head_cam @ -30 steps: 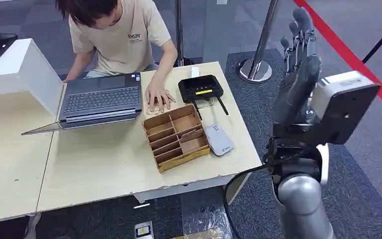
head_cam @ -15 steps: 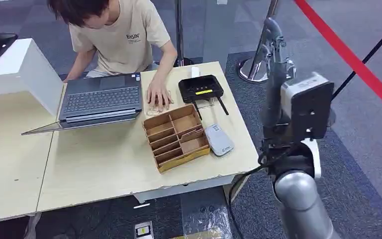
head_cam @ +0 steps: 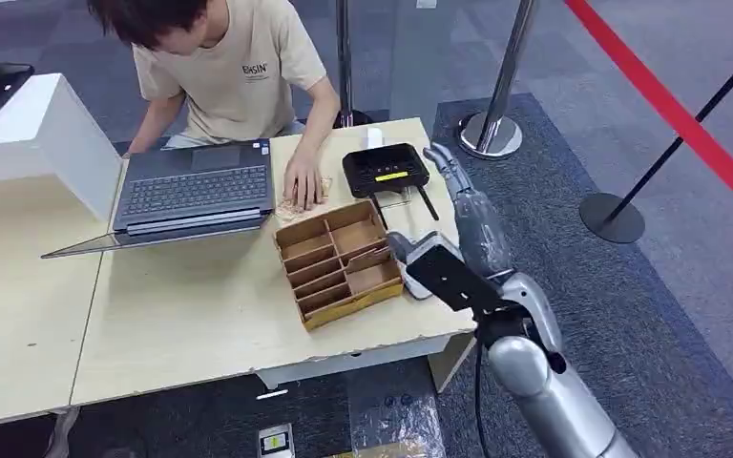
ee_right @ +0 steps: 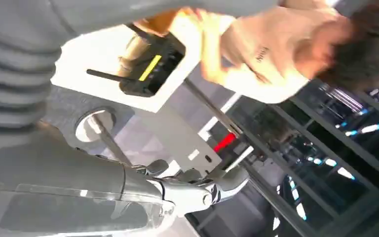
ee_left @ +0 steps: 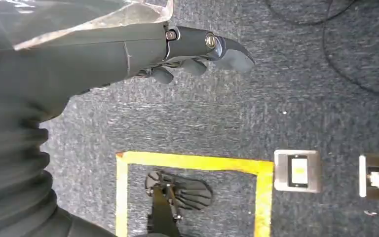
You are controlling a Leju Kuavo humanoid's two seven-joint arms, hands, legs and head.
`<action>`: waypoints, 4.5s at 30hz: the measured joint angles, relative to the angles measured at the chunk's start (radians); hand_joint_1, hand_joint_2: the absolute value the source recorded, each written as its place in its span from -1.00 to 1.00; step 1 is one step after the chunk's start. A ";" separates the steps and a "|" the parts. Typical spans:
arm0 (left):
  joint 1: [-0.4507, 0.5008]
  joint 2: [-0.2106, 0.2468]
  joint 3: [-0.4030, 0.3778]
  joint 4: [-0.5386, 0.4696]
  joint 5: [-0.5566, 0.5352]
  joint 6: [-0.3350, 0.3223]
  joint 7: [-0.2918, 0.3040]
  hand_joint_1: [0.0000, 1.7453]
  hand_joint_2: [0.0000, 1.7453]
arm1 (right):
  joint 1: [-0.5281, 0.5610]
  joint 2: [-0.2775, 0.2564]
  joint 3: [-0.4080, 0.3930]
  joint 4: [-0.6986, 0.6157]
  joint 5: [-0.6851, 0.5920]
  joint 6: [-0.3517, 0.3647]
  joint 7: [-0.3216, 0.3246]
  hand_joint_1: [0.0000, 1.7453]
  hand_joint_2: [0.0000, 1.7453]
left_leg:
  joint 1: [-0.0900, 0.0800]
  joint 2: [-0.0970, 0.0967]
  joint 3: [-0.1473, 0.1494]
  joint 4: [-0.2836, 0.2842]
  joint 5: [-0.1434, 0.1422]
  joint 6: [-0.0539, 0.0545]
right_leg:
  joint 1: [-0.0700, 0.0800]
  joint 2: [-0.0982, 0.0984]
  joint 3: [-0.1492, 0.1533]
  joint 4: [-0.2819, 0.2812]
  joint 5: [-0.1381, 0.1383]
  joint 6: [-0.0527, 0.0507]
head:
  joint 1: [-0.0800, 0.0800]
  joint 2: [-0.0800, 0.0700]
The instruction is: Pass the card to the sensor for recognition and then transmit it.
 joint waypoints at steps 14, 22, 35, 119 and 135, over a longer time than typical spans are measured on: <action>-0.054 -0.006 -0.024 -0.002 -0.052 -0.033 0.069 -1.00 1.00 | -0.111 0.057 0.079 0.449 0.330 -0.082 -0.093 -1.00 1.00 | 0.000 -0.001 -0.001 0.000 0.000 0.000 | 0.000 0.000 0.000 0.000 0.000 0.000 | 0.000 0.000; -0.071 -0.013 -0.043 -0.002 -0.069 -0.044 0.084 -1.00 1.00 | -0.191 0.092 0.118 0.628 0.393 -0.083 -0.103 -1.00 1.00 | 0.000 -0.001 -0.001 0.000 0.000 0.000 | 0.000 -0.001 -0.001 0.000 0.000 0.000 | 0.000 0.000; -0.090 -0.022 -0.066 -0.003 -0.089 -0.057 0.108 -1.00 1.00 | -0.259 0.121 0.146 0.764 0.447 -0.056 -0.101 -1.00 1.00 | 0.000 -0.001 -0.001 0.000 0.000 0.000 | 0.000 -0.001 -0.001 0.000 0.000 0.000 | 0.000 0.000; -0.160 -0.050 -0.069 -0.004 -0.115 -0.070 0.126 -1.00 1.00 | -0.335 0.122 0.151 0.766 0.455 0.071 -0.071 0.04 1.00 | 0.000 0.000 0.000 0.000 0.000 0.000 | 0.000 -0.001 -0.001 0.000 0.000 0.000 | 0.000 0.000; -0.171 -0.063 -0.078 -0.007 -0.123 -0.069 0.140 -1.00 1.00 | -0.368 0.146 0.153 0.826 0.446 0.063 -0.094 -0.20 1.00 | 0.000 0.000 -0.001 0.000 0.000 0.000 | 0.000 -0.001 -0.001 0.000 0.000 0.000 | 0.000 0.000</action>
